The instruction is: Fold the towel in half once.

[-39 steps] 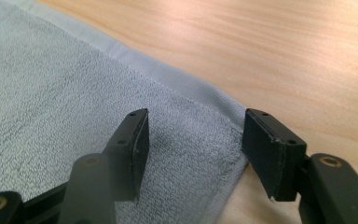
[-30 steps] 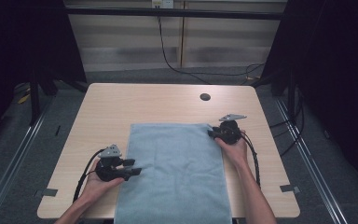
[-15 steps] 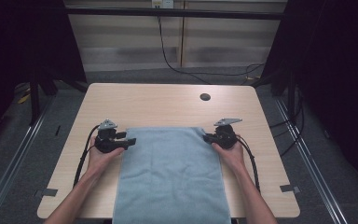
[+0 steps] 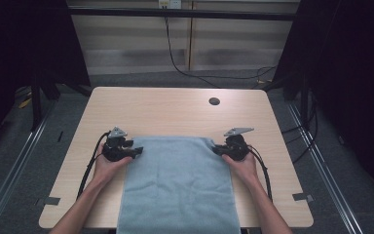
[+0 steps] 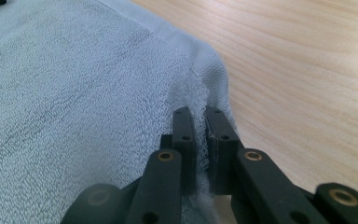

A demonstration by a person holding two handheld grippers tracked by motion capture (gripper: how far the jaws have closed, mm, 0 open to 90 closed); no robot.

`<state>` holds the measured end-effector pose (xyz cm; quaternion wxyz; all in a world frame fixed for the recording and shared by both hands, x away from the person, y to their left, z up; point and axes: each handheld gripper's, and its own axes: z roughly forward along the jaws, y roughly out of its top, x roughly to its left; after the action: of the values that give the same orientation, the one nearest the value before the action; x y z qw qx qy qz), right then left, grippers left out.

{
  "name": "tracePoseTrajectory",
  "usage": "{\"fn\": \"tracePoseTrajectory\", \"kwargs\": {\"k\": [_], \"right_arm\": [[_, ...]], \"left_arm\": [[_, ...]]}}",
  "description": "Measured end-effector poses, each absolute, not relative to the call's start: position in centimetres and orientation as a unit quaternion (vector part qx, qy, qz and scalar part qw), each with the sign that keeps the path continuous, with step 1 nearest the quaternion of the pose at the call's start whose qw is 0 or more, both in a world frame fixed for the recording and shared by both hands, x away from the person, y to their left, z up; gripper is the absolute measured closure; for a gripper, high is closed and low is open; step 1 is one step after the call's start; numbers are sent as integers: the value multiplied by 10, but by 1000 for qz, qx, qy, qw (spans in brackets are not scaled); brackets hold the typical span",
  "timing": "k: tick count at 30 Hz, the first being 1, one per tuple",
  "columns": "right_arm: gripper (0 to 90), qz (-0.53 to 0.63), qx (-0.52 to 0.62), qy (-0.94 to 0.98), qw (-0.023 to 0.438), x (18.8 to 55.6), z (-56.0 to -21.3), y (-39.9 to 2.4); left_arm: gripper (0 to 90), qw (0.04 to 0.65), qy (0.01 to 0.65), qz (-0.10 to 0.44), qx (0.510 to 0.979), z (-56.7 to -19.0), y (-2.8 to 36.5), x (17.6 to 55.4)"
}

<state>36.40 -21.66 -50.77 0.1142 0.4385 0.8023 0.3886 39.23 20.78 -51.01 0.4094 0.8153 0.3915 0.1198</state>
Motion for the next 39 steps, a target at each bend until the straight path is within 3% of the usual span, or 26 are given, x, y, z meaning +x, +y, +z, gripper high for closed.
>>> {"fn": "tracePoseTrajectory", "kwargs": {"k": [7,9,25,39], "right_arm": [[839,393,441,800,110,363,-508,-216],[840,394,443,798,108,363,-508,-216],[852,495,437,739,137,358,-445,-241],[854,540,426,704,175,381,-378,-251]], "left_arm": [[790,423,376,84,821,-510,210,392],[830,426,376,76,820,-511,211,392],[840,519,362,68,771,-458,217,388],[842,555,341,118,750,-383,214,414]]}}
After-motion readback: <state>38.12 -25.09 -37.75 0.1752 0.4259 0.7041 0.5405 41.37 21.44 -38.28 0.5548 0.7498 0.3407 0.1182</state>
